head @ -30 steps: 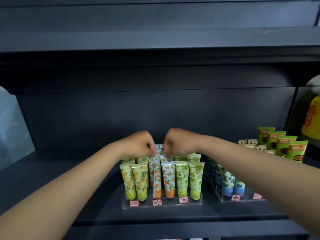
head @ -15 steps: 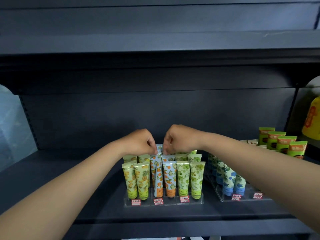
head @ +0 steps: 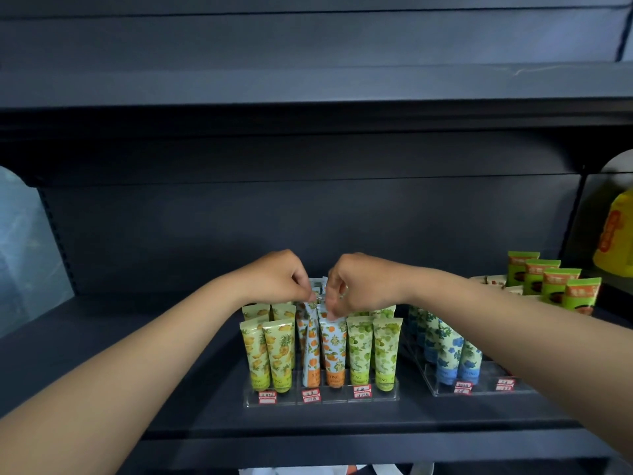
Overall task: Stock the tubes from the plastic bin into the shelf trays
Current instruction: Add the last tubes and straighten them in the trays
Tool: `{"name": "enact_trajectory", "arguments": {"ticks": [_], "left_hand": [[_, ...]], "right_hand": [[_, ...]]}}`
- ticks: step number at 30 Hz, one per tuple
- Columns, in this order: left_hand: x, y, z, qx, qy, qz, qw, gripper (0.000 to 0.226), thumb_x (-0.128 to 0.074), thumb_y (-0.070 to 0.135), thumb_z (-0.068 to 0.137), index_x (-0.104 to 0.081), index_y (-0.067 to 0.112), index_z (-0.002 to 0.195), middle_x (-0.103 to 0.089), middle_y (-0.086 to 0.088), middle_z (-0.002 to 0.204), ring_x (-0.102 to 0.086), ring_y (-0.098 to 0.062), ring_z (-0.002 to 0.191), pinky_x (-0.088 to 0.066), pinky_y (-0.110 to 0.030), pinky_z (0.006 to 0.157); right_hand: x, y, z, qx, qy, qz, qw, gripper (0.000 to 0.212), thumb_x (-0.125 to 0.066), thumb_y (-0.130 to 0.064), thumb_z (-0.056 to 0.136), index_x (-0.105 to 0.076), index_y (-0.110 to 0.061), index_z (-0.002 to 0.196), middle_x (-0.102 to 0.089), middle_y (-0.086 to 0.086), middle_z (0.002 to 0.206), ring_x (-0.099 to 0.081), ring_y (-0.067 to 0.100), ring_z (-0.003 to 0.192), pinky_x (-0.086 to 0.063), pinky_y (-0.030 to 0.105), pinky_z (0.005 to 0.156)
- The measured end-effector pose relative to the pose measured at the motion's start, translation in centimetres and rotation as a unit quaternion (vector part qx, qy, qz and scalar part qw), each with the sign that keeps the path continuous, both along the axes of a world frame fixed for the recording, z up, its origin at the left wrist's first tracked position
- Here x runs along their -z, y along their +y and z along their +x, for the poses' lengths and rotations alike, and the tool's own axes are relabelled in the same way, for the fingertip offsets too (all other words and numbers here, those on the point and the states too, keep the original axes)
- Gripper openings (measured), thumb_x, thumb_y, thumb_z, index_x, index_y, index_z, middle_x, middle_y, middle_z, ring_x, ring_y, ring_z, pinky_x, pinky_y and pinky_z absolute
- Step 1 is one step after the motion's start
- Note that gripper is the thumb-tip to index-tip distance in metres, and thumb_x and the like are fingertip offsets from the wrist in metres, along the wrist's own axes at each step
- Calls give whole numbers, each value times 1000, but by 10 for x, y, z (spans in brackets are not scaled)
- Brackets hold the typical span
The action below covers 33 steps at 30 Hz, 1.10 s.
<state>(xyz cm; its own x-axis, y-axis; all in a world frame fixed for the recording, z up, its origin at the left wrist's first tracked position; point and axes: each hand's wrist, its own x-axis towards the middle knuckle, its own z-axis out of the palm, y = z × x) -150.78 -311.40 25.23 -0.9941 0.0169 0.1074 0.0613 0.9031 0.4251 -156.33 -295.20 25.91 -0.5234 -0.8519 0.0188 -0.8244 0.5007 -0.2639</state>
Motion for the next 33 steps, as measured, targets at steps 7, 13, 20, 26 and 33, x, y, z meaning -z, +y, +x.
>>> {"name": "enact_trajectory", "arguments": {"ticks": [7, 13, 20, 26, 33], "left_hand": [[0, 2, 6, -8, -8, 28, 1000, 11, -73, 26, 79, -78, 16, 80, -65, 23, 65, -58, 10, 65, -44, -13, 68], [7, 11, 0, -20, -28, -5, 999, 21, -74, 35, 75, -76, 14, 73, -72, -4, 82, -55, -8, 71, -42, -26, 66], [10, 17, -2, -28, -32, -48, 998, 7, -76, 22, 74, -72, 17, 71, -61, 11, 64, -50, -1, 58, -36, -16, 51], [13, 15, -5, -50, -16, -48, 997, 22, -81, 21, 68, -60, 19, 75, -57, 9, 74, -52, -7, 69, -39, -21, 55], [14, 12, -9, -69, -16, -38, 997, 17, -78, 25, 74, -68, 16, 84, -58, 10, 75, -55, -8, 75, -40, -20, 57]], "right_hand": [[-4, 8, -2, 0, -17, -30, 999, 6, -71, -23, 80, -75, -26, 78, -71, -11, 88, -59, -2, 83, -46, 16, 74], [-6, 12, -3, -1, -37, -48, 998, 7, -71, -21, 79, -74, -26, 76, -69, -12, 85, -58, -5, 77, -40, 11, 68], [8, 2, -1, -9, -4, 1, 1000, 4, -74, -24, 77, -75, -23, 81, -72, -8, 89, -63, 7, 88, -53, 32, 84], [10, -1, 0, -5, 6, 4, 1000, 8, -75, -24, 77, -75, -18, 83, -72, -5, 91, -63, 8, 88, -52, 29, 84], [12, 1, -1, 5, -2, -4, 1000, 8, -75, -24, 78, -74, -18, 83, -72, -5, 93, -63, 8, 90, -51, 26, 83]]}}
